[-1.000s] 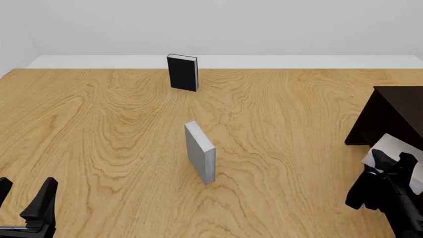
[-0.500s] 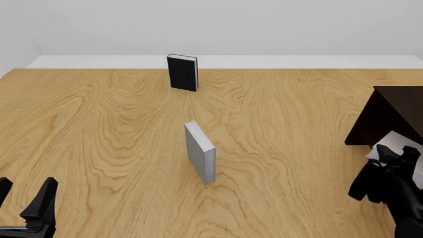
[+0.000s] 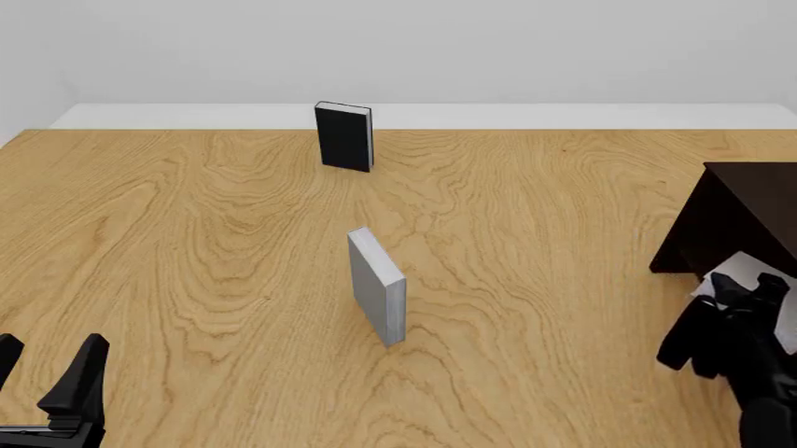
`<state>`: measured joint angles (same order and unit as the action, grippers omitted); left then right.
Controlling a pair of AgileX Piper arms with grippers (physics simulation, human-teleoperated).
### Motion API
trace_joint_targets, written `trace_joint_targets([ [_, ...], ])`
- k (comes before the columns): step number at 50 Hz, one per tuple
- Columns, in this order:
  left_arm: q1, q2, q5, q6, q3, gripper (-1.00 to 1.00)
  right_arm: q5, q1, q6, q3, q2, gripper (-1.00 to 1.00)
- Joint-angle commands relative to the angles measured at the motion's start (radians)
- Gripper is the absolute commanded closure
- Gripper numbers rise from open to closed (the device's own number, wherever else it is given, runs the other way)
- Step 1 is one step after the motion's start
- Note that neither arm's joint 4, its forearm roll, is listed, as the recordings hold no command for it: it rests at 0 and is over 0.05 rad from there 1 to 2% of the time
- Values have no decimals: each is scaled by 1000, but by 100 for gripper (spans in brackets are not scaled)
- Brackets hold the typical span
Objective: Pick up the book on the right and place it on the cabinet shelf.
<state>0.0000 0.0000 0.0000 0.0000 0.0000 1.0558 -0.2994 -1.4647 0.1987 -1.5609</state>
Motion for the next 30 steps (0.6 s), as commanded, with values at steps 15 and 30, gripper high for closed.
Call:
trace_joint_targets([
  [15, 0, 0, 0, 0, 0, -100, 57, -31, 18, 6, -69, 100],
  [30, 0, 0, 0, 0, 0, -100, 100, -29, 19, 1, -139, 100],
])
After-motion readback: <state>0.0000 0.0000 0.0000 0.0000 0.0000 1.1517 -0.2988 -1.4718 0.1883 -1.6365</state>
